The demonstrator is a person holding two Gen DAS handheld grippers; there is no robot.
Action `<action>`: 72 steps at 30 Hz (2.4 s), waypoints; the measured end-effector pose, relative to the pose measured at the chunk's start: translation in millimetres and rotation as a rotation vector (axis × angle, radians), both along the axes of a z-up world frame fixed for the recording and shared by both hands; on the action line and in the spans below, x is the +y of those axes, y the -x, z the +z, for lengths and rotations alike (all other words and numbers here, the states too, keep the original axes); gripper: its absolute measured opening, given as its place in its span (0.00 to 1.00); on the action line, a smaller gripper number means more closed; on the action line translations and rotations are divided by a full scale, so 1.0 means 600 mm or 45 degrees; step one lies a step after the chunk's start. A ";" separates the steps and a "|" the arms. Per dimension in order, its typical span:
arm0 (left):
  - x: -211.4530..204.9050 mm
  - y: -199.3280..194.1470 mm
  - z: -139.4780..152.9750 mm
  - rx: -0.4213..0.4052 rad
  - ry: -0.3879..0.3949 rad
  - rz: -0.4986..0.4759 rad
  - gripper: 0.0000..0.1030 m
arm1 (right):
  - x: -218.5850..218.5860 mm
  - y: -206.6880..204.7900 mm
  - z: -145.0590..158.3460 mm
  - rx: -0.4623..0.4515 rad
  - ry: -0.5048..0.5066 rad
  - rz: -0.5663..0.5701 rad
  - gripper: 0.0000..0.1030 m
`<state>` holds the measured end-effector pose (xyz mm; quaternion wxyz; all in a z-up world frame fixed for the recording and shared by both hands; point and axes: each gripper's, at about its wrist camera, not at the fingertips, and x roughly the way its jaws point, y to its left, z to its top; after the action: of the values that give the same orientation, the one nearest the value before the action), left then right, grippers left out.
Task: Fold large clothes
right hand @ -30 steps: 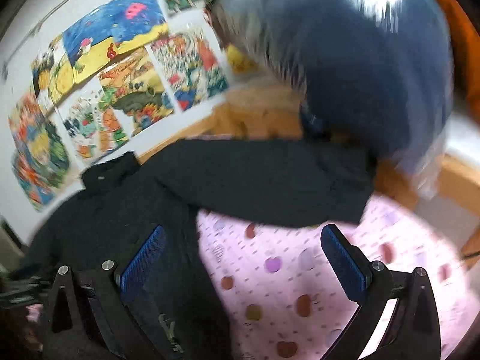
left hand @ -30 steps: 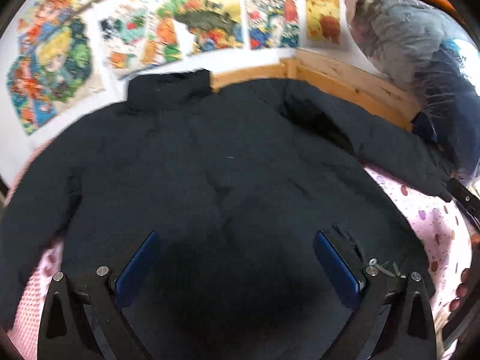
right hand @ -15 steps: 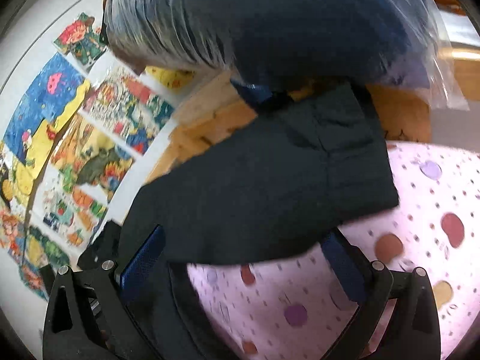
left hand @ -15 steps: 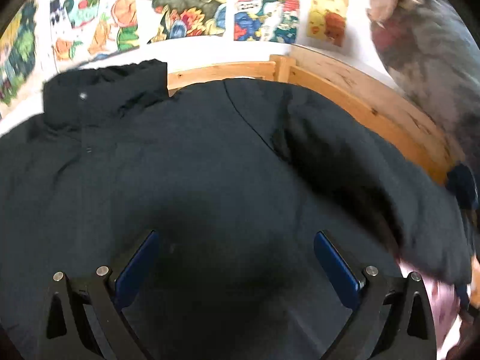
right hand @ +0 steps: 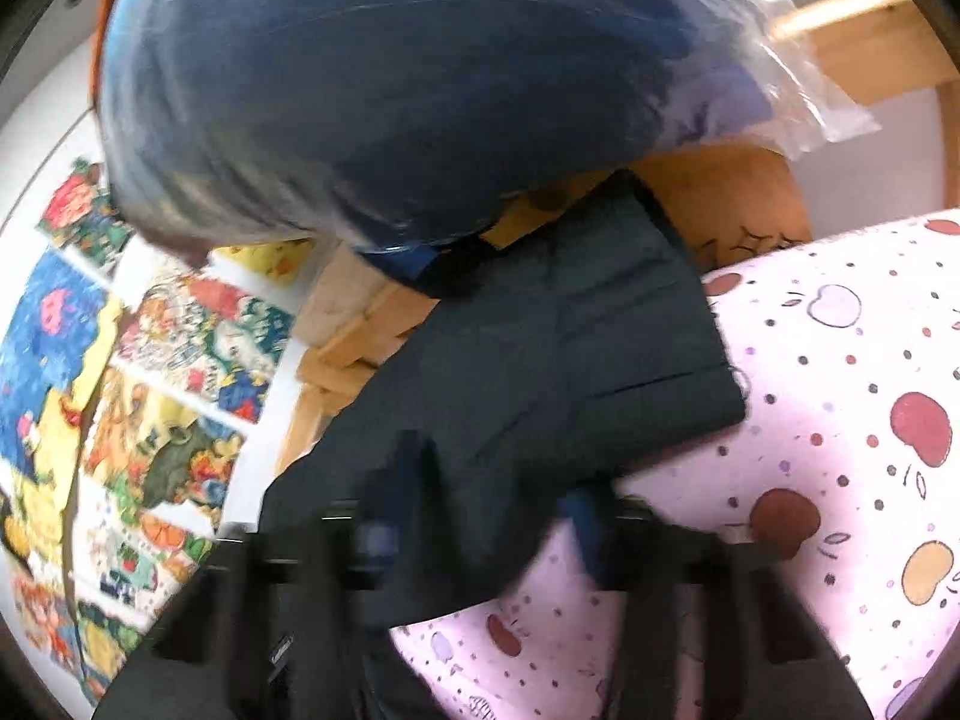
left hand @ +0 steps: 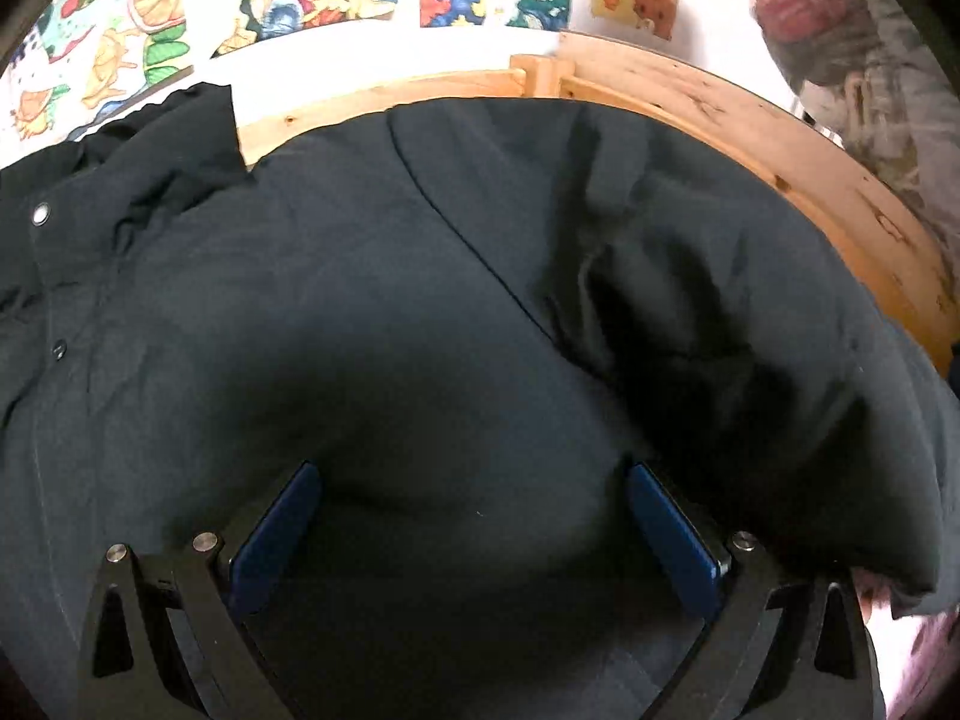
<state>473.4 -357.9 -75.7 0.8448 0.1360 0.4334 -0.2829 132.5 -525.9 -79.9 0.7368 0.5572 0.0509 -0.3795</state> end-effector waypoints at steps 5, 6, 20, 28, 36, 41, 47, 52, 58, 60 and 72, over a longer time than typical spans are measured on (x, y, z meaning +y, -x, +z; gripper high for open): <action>0.043 0.007 0.058 -0.012 -0.006 -0.105 0.99 | 0.023 -0.006 0.051 0.042 0.146 0.006 0.08; 0.059 0.005 0.074 -0.011 0.011 -0.120 0.99 | 0.034 -0.010 0.075 0.069 0.221 0.017 0.08; 0.490 -0.020 0.210 0.086 0.449 0.099 1.00 | 0.301 -0.297 0.406 0.216 1.239 1.086 0.07; 0.640 -0.030 0.135 0.219 0.703 0.226 1.00 | 0.461 -0.381 0.301 0.174 1.254 1.682 0.07; 0.627 -0.050 0.069 0.385 0.729 0.284 1.00 | 0.509 -0.387 0.163 0.359 0.942 2.052 0.58; 0.614 -0.056 0.042 0.435 0.755 0.279 1.00 | 0.459 -0.323 0.165 0.385 0.925 1.959 0.67; 0.585 -0.050 0.011 0.444 0.528 0.349 0.98 | 0.390 -0.296 0.160 0.484 0.870 1.849 0.68; 0.582 -0.036 0.019 0.319 0.309 0.469 0.38 | 0.355 -0.298 0.168 0.514 0.906 1.760 0.68; 0.582 0.002 0.080 0.094 0.261 0.487 0.06 | 0.319 -0.349 0.225 0.561 1.043 1.582 0.68; 0.598 0.014 0.107 0.032 0.289 0.490 0.06 | 0.304 -0.375 0.243 0.515 1.056 1.553 0.68; 0.609 -0.011 0.039 0.113 0.083 0.522 0.08 | 0.365 -0.544 0.114 0.722 0.994 1.743 0.69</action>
<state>479.9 7.4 -52.2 0.8686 0.0050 0.4795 -0.1248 458.7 -306.7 -11.3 0.9038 -0.0085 0.4264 0.0358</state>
